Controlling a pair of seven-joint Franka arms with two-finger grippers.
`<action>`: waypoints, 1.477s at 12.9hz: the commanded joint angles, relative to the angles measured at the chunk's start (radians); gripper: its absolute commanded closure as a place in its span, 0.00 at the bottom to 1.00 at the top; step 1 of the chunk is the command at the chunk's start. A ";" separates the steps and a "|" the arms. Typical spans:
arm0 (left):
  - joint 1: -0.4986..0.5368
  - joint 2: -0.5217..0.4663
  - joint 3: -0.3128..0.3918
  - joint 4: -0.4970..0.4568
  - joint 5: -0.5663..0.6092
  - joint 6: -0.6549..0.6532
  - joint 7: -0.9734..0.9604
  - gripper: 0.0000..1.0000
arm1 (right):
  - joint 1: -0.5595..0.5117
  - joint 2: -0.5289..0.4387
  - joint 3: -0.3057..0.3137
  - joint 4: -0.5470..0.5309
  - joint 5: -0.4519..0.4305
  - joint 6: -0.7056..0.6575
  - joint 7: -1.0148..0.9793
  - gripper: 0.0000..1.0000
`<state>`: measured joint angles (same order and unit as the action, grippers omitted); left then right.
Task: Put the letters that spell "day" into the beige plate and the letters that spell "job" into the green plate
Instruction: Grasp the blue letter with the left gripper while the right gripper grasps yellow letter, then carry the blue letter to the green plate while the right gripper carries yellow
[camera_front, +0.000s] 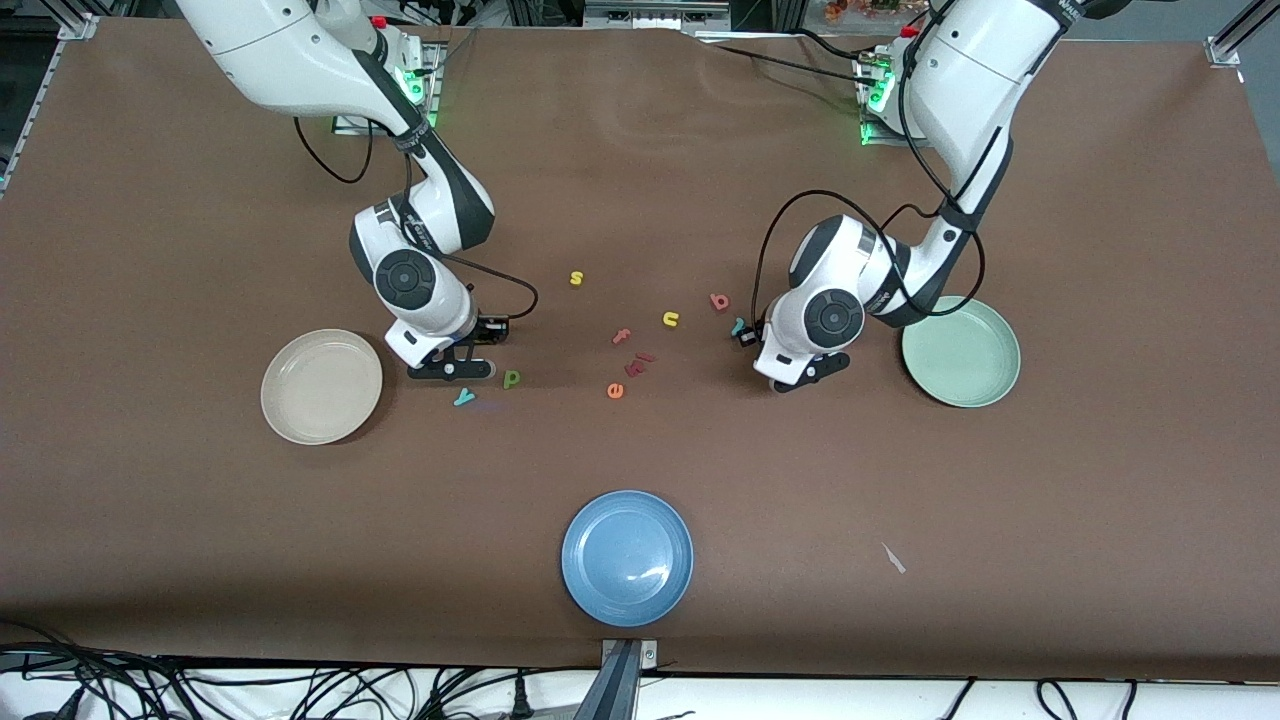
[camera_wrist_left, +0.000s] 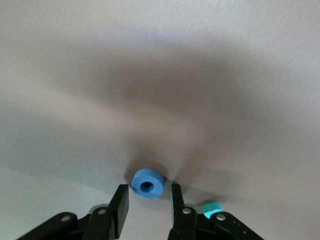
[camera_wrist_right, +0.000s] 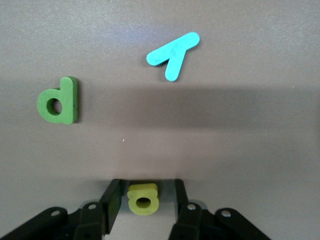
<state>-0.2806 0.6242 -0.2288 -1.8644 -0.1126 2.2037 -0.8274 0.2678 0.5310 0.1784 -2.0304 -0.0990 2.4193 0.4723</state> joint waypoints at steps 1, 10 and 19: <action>-0.003 0.012 0.005 0.025 -0.012 0.002 -0.009 0.70 | -0.002 -0.003 0.006 -0.010 -0.018 0.003 0.025 0.49; -0.003 0.029 0.006 0.027 -0.010 0.002 -0.007 0.74 | -0.002 0.000 0.006 -0.008 -0.016 0.003 0.025 0.72; 0.000 0.026 0.009 0.030 -0.009 -0.004 0.005 0.92 | -0.009 -0.002 0.006 0.129 -0.007 -0.190 0.006 0.79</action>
<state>-0.2804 0.6368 -0.2253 -1.8477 -0.1126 2.2026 -0.8356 0.2669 0.5297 0.1810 -1.9740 -0.0990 2.3331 0.4759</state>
